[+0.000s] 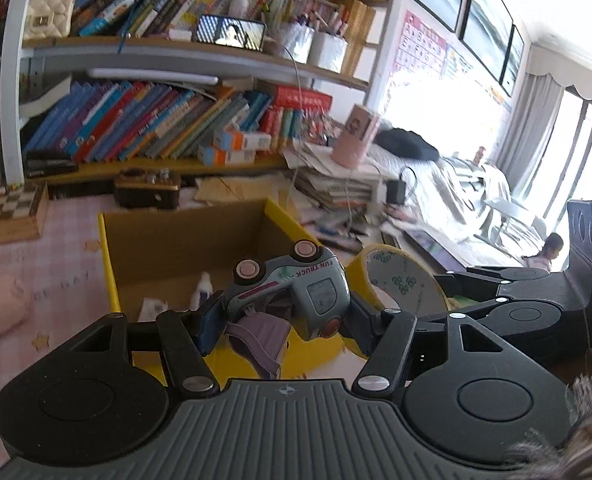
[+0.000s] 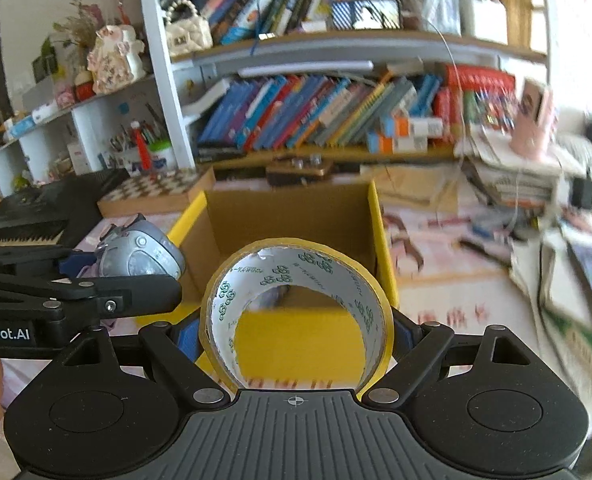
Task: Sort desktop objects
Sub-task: 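Carry the toy truck and tape roll toward the yellow box with both tools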
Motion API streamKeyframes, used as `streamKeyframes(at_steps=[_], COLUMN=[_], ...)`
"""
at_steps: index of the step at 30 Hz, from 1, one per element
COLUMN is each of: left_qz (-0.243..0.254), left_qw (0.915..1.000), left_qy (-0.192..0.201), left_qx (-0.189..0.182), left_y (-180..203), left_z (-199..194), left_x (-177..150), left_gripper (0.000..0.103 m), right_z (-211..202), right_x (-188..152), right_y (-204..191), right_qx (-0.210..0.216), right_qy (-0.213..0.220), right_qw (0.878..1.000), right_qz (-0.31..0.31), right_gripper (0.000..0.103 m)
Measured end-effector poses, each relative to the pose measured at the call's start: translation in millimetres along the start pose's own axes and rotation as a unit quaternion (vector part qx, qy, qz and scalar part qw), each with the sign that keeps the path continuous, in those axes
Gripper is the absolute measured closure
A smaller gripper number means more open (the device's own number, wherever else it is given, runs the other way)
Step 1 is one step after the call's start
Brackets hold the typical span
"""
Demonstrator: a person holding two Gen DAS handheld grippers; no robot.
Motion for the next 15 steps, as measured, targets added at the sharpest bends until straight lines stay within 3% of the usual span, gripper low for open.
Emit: streamKeyframes(at_steps=[8, 15], left_qz=[0.012, -0.020], left_qw=[0.9994, 0.9985], left_qy=[0.016, -0.038], left_qx=[0.030, 0.034], left_y=[-19.3, -51.8], left_z=[35.7, 92.6], left_x=[37.4, 40.7], left_gripper=[0.043, 0.043], right_z=[50.7, 105.0], right_x=[29.5, 31.1], right_y=[3.5, -9.9], right_qx=[0.022, 0.041], right_qy=[-0.001, -0.042], right_qw=[0.997, 0.989], right_qz=[-0.071, -0.134], right_gripper=[0.015, 0.015])
Point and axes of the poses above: each gripper's, at about its wrist camera, not at the fingertips, and z roughly the way its jaws point, y to its right, x to its top, the point moved 8 cm from there along z, roughly the way its jaws point, and after that the axes turned 3 degrees about z, right-handed, at the moved point
